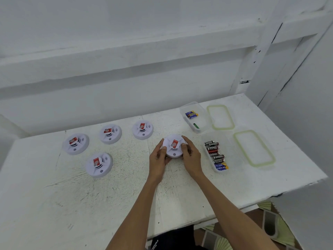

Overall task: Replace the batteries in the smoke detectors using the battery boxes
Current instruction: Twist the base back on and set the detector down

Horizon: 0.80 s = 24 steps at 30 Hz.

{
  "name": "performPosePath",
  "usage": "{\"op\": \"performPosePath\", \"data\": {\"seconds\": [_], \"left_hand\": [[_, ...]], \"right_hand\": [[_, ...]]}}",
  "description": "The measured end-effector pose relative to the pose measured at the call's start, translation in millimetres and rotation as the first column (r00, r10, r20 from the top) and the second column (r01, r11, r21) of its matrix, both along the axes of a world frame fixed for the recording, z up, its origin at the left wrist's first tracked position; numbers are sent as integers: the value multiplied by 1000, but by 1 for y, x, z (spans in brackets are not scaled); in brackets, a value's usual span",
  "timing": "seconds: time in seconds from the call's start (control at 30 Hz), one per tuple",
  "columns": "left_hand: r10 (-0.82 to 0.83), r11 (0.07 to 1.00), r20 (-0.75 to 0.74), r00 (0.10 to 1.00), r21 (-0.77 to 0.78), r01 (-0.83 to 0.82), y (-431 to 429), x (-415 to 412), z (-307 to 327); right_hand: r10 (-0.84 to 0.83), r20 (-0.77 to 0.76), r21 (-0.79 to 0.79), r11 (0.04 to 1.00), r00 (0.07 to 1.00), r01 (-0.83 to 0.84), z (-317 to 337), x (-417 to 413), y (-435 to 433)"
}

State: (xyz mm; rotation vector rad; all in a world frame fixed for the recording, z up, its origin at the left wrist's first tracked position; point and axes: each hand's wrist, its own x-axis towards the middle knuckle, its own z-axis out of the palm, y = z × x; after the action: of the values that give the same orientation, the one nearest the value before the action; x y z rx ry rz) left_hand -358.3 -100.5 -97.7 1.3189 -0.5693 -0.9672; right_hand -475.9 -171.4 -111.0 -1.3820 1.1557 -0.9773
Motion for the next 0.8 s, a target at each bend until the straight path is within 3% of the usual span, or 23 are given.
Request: {"op": "performPosePath", "data": {"seconds": [0.6, 0.8], "left_hand": [[-14, 1000, -35, 999, 4, 14, 2, 0, 4], [-100, 995, 123, 987, 15, 99, 16, 11, 2]], "right_hand": [[15, -12, 4, 1000, 1000, -15, 4, 1, 0], [164, -133, 54, 986, 978, -158, 13, 5, -2]]}}
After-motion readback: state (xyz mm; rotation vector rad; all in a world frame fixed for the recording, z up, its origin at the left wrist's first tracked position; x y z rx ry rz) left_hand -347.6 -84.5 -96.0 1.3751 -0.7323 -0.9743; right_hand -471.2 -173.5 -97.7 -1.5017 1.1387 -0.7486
